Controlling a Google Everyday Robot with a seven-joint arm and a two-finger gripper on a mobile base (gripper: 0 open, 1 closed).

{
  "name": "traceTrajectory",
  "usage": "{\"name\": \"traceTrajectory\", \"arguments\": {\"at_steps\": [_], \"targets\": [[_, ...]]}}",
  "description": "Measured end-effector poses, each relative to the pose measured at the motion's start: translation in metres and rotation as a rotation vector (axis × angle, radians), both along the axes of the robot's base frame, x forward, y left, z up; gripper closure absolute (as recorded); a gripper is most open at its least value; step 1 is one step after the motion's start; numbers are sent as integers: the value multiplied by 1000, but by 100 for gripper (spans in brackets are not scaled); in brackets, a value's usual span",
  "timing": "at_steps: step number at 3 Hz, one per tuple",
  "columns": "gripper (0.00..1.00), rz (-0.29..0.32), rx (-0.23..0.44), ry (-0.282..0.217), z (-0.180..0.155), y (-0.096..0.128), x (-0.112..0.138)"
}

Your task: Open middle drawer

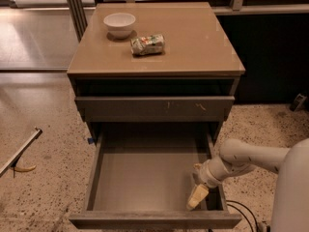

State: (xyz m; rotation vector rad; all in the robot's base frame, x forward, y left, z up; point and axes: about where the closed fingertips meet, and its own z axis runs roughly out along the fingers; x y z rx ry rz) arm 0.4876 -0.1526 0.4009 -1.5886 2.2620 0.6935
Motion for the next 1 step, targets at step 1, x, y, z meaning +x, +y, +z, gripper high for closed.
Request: {"name": "traceTrajectory", "arguments": {"at_steps": [1], "targets": [[0, 0, 0, 0, 0, 0, 0]]}}
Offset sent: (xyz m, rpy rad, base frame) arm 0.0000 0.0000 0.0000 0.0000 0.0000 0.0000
